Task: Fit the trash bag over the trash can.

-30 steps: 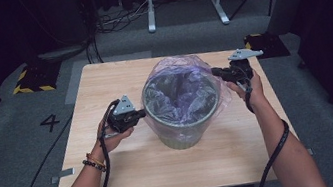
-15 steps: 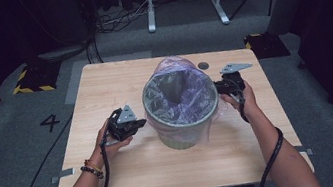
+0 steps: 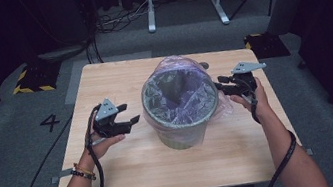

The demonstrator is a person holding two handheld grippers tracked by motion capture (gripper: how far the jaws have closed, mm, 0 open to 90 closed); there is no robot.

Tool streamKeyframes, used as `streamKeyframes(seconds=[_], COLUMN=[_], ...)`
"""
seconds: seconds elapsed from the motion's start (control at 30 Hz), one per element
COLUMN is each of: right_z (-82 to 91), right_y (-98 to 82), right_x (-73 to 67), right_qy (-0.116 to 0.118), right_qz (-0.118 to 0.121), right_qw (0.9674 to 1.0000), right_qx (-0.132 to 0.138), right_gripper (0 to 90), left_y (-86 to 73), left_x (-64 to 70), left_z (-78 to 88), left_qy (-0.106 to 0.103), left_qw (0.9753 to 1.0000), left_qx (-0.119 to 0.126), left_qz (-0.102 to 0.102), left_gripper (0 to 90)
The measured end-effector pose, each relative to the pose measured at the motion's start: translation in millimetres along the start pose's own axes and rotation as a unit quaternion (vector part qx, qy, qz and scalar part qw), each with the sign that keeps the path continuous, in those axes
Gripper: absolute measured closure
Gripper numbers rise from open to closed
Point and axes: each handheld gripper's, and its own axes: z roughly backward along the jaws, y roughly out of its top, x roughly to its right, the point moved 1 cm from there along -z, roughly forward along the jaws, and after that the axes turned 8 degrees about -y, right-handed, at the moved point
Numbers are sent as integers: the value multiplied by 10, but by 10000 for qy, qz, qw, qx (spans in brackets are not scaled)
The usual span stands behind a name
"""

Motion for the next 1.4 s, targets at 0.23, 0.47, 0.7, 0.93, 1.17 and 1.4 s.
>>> streamKeyframes(seconds=[0.23,0.47,0.7,0.93,1.17,1.4], right_z=[226,512,700,643,459,448], right_y=[110,168,-81,-299,-446,-539], right_x=[59,-104,-259,-450,-577,-627], right_qy=[-78,172,1018,1337,1049,1270], right_qz=[-78,166,660,841,748,641], right_qw=[9992,9979,9916,9870,9914,9890], right_qx=[396,609,458,298,206,404], right_gripper=[454,422,285,259,704,900], left_y=[29,-120,-119,-103,-99,-144], left_x=[195,401,434,454,405,407], left_z=[-80,-170,-288,-379,-428,-475], left_qy=[-640,-933,-818,-662,-757,-825], left_qw=[9976,9946,9943,9931,9926,9900], left_qx=[-129,-330,-501,-724,-681,-867], left_qz=[-250,-305,-459,-649,-659,-752], left_gripper=[285,210,315,614,900,900])
